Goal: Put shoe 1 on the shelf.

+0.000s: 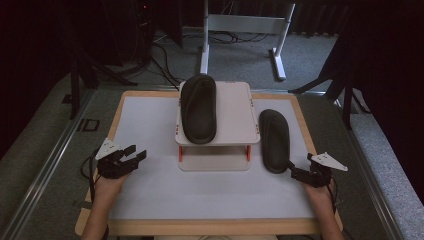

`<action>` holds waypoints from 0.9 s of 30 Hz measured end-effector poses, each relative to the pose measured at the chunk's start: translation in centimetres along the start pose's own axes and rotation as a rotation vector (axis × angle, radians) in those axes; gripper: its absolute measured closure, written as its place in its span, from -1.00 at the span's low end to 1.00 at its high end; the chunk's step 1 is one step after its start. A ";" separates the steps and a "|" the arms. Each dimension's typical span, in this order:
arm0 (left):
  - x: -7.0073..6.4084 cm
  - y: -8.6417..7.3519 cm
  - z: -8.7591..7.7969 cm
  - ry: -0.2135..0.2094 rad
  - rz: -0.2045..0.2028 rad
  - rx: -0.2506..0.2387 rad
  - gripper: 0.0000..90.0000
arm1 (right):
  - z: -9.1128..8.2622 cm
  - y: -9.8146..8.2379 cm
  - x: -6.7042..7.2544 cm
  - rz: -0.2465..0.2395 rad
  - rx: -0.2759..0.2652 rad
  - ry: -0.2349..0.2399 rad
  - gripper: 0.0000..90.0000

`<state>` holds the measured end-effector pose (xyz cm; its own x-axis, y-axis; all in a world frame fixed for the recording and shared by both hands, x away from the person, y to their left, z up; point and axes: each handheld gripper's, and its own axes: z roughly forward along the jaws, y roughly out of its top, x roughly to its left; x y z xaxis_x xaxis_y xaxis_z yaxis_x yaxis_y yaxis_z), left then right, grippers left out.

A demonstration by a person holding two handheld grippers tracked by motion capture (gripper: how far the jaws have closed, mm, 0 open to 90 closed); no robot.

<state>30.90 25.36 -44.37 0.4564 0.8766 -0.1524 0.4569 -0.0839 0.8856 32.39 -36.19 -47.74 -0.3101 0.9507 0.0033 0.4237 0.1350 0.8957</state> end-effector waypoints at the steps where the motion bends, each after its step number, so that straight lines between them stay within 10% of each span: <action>1: 0.0 -0.2 -0.1 -0.005 -0.002 -0.009 0.04 | 0.0 0.0 0.0 0.000 0.000 0.000 -0.75; 18: 0.5 -4.1 -0.1 0.077 0.027 -0.061 -0.94 | 0.2 0.1 -0.2 0.020 0.006 -0.031 -0.66; 27: 0.5 -5.2 -0.7 0.109 0.068 -0.153 -0.98 | 0.0 0.2 0.3 -0.010 0.037 -0.047 -0.61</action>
<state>28.19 26.56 -48.72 0.3933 0.9181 -0.0485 0.3023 -0.0793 0.9499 32.37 -35.83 -47.60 -0.2741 0.9613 -0.0270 0.4524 0.1537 0.8785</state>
